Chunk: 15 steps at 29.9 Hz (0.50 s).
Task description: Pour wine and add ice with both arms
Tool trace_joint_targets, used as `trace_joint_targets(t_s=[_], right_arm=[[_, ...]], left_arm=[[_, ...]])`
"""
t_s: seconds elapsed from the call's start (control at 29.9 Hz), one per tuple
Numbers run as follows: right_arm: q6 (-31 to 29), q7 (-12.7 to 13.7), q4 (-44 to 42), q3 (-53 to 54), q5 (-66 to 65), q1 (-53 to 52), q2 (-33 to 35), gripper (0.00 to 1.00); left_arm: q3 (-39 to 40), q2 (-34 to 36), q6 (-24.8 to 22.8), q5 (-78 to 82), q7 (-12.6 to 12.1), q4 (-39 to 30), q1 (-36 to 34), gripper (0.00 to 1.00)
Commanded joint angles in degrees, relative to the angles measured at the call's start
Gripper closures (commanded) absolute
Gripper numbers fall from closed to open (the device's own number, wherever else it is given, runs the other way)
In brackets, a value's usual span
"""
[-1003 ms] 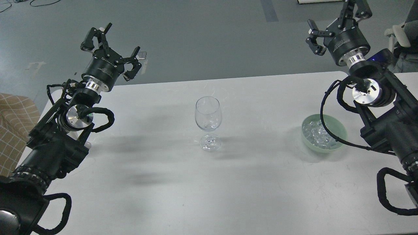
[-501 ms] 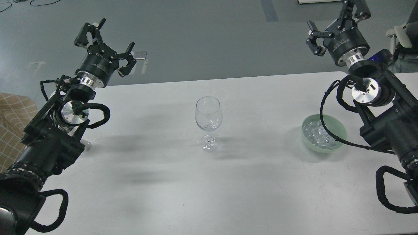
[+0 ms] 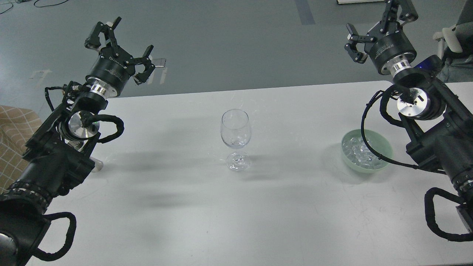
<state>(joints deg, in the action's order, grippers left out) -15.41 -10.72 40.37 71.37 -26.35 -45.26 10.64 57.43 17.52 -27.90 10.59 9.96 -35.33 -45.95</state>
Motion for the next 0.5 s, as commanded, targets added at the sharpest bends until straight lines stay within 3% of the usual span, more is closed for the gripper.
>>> trace_joint_targets(t_s=[0.0,0.47], right_arm=[[-0.06,0.0,0.06,-0.09,0.07,0.08,-0.09,0.0],[0.2,0.0,-0.03,-0.09,-0.02,0.43,-0.09,0.0]], left_arm=[[0.05,-0.2,-0.05,0.04,0.15,-0.44,-0.02,0.02],[-2.05,-0.38,1.62,0.13,0.15,-0.53,-0.02,0.02]])
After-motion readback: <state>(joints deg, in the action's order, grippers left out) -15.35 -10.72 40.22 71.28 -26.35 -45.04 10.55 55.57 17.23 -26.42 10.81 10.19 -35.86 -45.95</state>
